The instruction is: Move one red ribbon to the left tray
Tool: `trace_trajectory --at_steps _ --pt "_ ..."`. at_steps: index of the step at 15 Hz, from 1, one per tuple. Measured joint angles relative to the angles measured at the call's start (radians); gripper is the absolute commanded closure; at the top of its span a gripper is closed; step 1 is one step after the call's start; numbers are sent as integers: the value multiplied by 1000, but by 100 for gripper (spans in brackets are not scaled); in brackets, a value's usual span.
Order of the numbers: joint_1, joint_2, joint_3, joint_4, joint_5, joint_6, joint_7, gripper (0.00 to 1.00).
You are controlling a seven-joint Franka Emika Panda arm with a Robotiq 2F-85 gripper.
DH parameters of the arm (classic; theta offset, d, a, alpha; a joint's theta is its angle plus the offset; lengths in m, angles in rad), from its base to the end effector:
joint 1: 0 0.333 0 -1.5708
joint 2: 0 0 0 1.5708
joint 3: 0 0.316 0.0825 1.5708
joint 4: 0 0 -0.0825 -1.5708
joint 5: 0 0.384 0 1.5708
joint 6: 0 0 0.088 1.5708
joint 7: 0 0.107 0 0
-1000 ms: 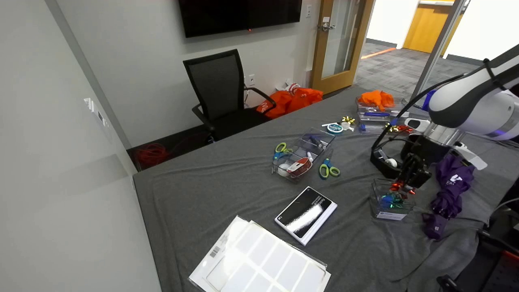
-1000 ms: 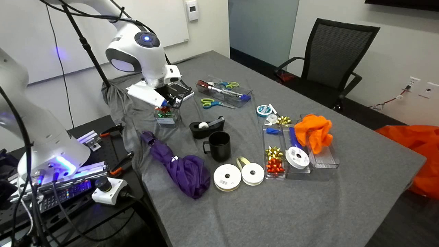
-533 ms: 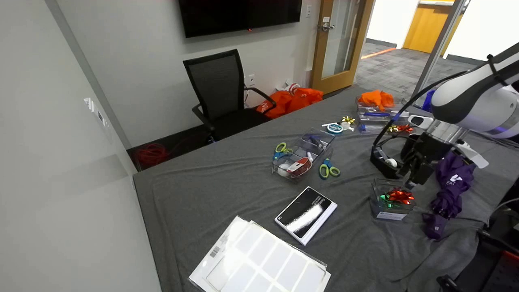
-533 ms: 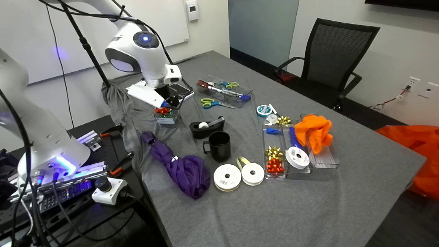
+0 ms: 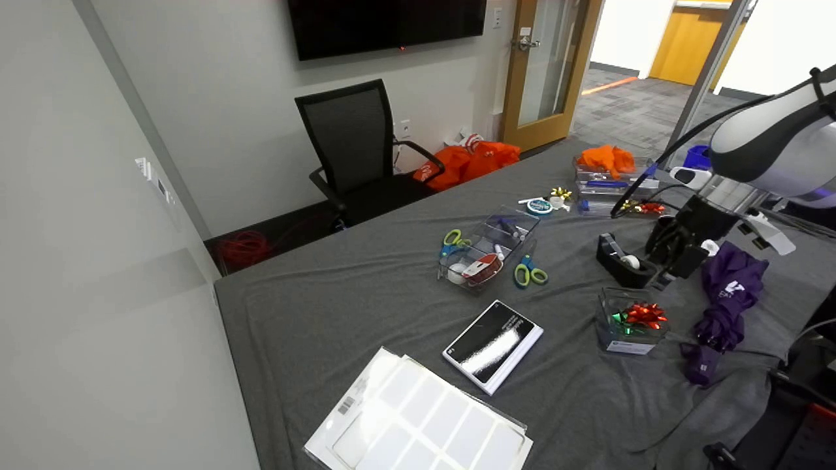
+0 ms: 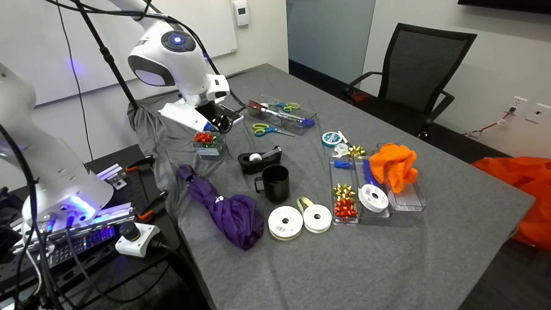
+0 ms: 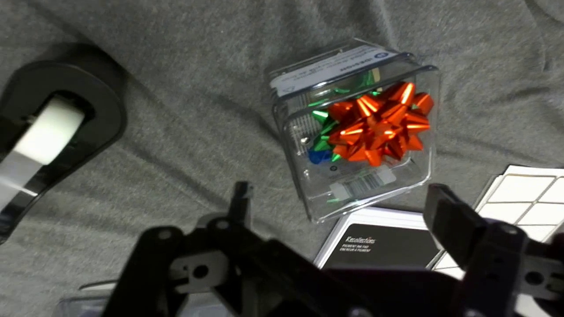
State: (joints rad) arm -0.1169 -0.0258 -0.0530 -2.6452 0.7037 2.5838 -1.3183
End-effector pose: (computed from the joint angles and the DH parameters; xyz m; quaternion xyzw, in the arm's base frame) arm 0.4098 -0.0820 0.2471 -0.9485 -0.2616 -0.1080 0.1423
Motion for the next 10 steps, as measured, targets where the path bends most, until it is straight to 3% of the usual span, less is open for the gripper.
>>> trace_trajectory --at_steps 6,8,10 --pt "-26 -12 -106 71 -224 9 213 0" --pt "-39 11 -134 127 -262 -2 305 0" --pt "-42 19 -140 145 -266 -3 313 0"
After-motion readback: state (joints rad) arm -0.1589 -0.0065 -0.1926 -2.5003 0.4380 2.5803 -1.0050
